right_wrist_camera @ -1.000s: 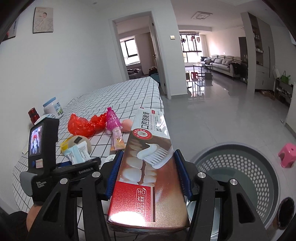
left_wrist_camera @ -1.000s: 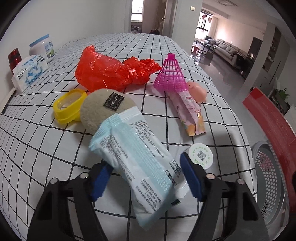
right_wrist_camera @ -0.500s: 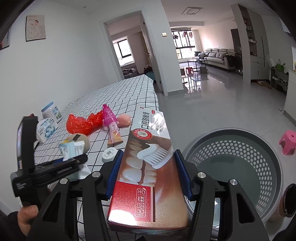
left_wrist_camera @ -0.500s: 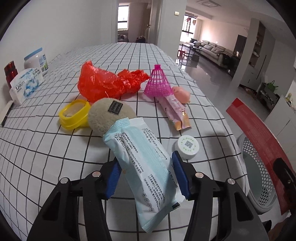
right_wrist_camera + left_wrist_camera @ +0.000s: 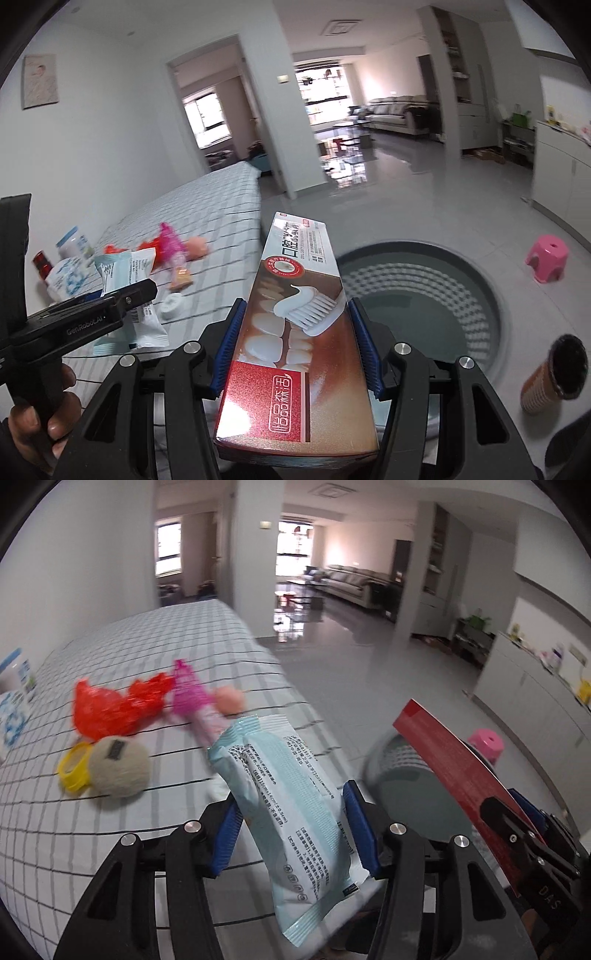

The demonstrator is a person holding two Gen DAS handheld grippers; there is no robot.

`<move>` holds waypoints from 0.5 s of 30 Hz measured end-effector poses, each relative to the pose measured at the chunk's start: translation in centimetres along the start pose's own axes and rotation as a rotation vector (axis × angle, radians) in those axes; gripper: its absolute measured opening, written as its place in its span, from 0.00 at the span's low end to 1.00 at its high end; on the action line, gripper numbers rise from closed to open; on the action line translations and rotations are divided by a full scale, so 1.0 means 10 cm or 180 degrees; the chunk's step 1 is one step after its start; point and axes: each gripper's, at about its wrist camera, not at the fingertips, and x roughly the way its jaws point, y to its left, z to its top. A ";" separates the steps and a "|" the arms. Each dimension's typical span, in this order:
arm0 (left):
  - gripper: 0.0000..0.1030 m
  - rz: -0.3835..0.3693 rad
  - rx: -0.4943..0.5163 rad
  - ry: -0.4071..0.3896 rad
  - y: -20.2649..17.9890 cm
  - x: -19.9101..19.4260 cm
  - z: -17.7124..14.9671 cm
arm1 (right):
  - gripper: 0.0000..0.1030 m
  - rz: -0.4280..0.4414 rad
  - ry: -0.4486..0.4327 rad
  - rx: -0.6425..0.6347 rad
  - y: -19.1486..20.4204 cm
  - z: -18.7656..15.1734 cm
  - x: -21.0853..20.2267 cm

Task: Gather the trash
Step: 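Carry the packet and the box over the grey laundry basket with both tools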

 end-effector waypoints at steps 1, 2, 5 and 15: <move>0.51 -0.0054 0.0045 0.0022 -0.07 0.03 0.00 | 0.52 -0.0075 0.0002 0.0048 -0.10 -0.02 -0.03; 0.51 -0.0128 0.0113 0.0063 -0.18 0.09 0.00 | 0.52 -0.0120 0.0005 0.0074 -0.16 -0.03 -0.05; 0.51 -0.0307 0.0283 0.0186 -0.44 0.25 -0.02 | 0.52 -0.0272 0.0058 0.0186 -0.40 -0.08 -0.08; 0.51 -0.0638 0.0638 0.0534 -1.06 0.79 -0.09 | 0.52 -0.0498 0.0276 0.0349 -0.77 -0.17 0.01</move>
